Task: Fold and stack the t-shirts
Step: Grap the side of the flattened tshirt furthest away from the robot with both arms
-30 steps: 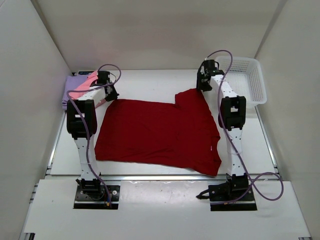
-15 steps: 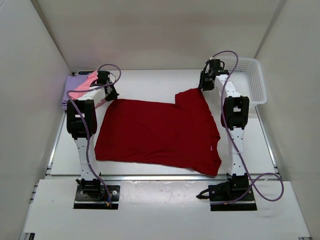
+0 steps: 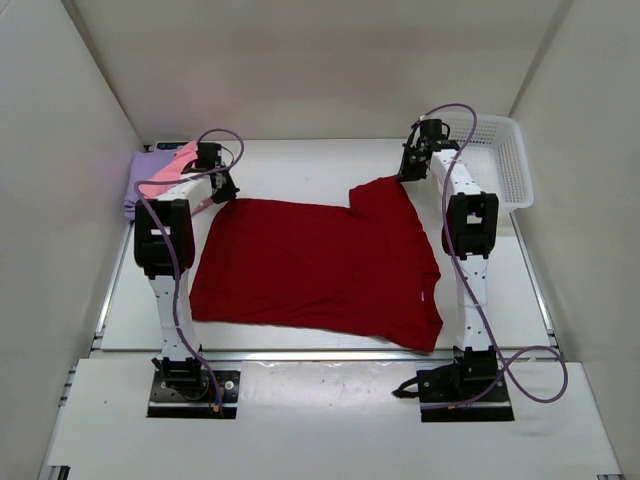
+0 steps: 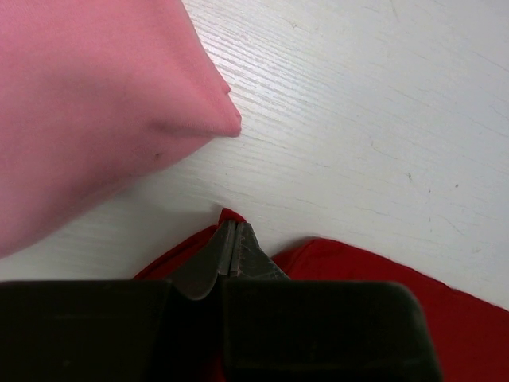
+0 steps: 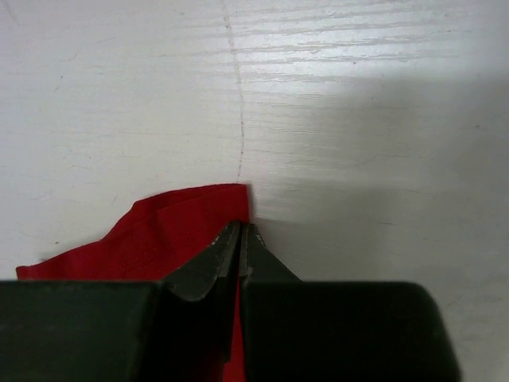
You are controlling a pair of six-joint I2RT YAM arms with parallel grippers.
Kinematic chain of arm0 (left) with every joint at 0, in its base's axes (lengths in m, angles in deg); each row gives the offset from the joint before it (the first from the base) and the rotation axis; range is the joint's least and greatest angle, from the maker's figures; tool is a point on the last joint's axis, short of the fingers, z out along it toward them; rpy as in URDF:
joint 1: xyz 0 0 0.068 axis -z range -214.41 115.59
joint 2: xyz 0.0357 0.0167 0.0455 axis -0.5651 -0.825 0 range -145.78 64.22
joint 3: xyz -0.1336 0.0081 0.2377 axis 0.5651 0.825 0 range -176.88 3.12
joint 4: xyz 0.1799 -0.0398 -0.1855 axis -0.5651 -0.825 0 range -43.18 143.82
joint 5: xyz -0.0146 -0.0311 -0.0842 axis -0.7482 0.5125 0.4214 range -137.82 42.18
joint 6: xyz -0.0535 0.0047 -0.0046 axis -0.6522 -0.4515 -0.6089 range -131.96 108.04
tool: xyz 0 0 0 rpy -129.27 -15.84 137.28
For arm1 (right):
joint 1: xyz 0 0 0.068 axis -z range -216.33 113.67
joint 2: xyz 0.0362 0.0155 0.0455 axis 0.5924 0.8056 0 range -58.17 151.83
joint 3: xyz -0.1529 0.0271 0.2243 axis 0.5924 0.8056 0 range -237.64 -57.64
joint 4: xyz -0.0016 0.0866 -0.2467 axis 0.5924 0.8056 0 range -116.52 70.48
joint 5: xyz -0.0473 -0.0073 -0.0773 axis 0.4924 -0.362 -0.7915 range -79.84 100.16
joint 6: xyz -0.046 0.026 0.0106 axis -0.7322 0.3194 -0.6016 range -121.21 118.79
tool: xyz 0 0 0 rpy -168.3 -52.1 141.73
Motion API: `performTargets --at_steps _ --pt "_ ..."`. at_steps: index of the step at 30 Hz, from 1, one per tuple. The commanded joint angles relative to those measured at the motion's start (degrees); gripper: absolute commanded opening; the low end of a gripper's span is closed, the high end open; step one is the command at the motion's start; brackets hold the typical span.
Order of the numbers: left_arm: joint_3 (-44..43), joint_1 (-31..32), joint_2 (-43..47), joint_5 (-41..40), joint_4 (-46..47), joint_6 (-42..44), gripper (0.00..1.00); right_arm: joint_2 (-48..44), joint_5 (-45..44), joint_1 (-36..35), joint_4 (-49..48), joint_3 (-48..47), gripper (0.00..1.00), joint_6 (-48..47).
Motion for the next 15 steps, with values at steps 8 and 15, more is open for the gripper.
performTargets --at_steps 8,15 --pt "0.7 -0.1 6.4 0.9 1.0 -1.4 0.00 -17.4 5.9 0.8 2.9 10.8 0.00 -1.0" --pt "1.1 0.6 9.3 1.7 0.0 -1.8 0.00 -40.5 3.0 -1.5 -3.5 39.1 0.00 -0.8"
